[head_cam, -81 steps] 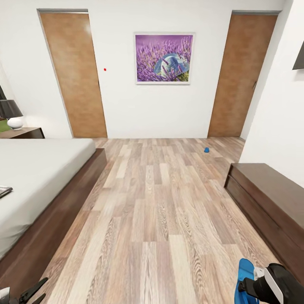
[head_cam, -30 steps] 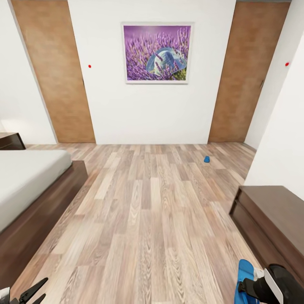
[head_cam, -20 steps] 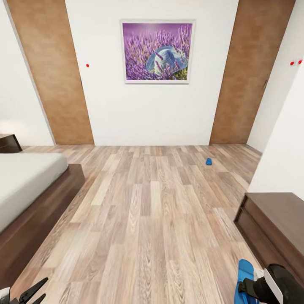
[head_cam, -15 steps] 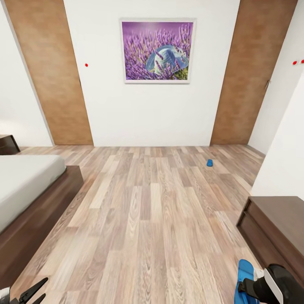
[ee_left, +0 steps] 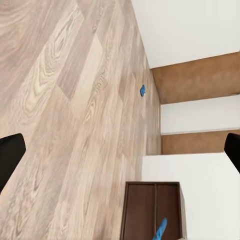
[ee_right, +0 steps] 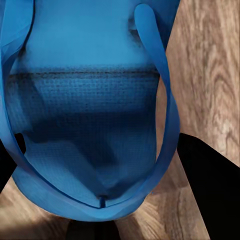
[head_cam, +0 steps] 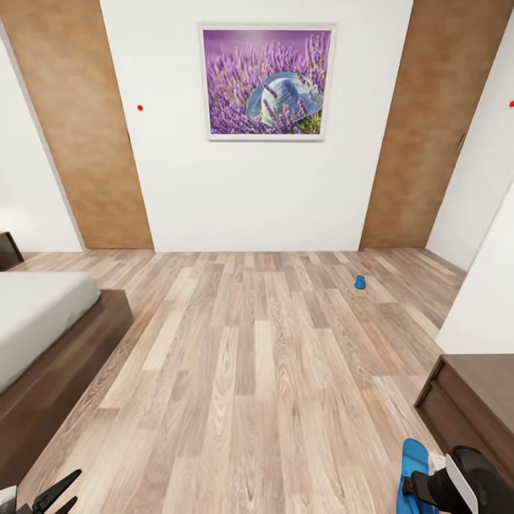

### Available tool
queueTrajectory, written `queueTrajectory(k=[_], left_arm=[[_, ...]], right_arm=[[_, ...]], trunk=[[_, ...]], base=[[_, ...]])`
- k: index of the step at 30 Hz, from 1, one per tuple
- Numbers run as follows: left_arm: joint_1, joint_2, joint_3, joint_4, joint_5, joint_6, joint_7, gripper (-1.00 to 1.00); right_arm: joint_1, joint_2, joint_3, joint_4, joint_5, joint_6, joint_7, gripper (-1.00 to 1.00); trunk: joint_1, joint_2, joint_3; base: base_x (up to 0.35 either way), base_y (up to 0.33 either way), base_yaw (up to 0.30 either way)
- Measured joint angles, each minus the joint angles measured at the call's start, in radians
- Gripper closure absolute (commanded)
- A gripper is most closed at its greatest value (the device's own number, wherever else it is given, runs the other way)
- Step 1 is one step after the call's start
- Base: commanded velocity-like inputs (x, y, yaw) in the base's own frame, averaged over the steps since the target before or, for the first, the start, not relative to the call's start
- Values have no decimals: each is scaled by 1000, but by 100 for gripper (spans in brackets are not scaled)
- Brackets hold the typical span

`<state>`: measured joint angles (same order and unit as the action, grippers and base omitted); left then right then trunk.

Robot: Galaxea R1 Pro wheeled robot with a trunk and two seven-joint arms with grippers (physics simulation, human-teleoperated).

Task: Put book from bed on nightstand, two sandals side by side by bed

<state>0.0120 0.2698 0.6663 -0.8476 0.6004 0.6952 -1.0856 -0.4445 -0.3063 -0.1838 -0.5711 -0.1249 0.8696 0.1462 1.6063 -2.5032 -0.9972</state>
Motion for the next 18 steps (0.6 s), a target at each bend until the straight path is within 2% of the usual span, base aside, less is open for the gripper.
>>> queueTrajectory(k=[7, 18], left_arm=[[0, 0, 0, 0, 3, 0, 24, -100], [0, 0, 0, 0, 3, 0, 29, -100]], right_arm=[[0, 1, 3, 0, 1, 0, 1, 100], [0, 1, 5, -1, 1, 0, 2, 100]], trunk=[[0, 0, 0], [0, 0, 0]], base=[[334, 0, 0], [335, 0, 0]])
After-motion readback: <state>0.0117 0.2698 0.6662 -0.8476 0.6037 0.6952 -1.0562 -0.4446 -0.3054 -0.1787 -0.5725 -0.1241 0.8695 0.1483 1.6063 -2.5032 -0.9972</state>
